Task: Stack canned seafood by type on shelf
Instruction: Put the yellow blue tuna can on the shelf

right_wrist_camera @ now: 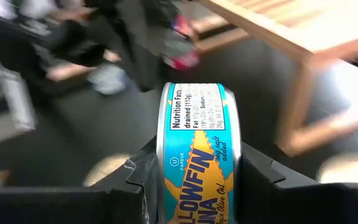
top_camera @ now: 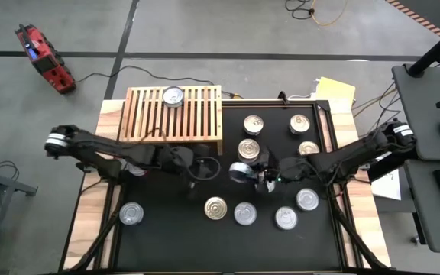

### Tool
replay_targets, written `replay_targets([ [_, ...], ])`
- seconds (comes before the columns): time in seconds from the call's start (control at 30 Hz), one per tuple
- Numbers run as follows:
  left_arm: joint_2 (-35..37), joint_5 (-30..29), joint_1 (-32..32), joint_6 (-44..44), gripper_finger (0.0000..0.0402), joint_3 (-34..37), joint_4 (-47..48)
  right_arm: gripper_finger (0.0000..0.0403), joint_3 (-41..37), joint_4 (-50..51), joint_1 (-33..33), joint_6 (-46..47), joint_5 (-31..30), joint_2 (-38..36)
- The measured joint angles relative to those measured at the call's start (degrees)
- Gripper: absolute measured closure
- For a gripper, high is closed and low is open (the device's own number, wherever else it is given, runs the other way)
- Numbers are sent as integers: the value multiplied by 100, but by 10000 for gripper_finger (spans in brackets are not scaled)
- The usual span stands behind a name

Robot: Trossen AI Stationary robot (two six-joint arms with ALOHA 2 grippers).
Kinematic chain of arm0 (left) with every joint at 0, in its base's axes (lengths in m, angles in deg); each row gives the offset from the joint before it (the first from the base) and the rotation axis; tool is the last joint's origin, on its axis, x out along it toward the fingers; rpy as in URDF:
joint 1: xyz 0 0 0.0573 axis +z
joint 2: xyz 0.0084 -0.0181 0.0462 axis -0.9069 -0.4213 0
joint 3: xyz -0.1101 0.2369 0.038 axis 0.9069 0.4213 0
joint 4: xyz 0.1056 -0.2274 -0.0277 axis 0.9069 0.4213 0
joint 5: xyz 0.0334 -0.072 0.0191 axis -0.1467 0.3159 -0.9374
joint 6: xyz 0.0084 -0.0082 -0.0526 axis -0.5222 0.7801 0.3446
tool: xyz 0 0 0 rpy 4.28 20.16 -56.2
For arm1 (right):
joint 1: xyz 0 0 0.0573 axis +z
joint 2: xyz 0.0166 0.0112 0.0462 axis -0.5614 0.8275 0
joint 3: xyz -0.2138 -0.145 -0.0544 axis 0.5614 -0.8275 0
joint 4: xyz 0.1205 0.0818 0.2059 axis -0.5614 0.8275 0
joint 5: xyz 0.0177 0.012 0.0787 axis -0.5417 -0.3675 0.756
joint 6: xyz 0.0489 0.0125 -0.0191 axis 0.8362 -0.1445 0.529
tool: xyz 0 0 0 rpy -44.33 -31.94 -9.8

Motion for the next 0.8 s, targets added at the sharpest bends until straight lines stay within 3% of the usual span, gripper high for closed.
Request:
replay_targets([
  [0.17,737,-596,-172,359,401,0,474,268,-2,-936,-622,173,1383,-6],
  [0.37,1362,-2772,-319,567,402,4,861,267,90,-1178,-1689,1063,2459,34],
  [0.47,1518,-3541,-322,586,402,4,1054,267,268,-1179,-2201,1552,2828,179],
  [0.67,1641,-4523,-319,581,402,4,1523,267,945,-1191,-2921,2419,3764,765],
  [0.8,1641,-4797,-317,580,402,7,1599,267,1622,-1177,-3132,2805,4244,1365],
])
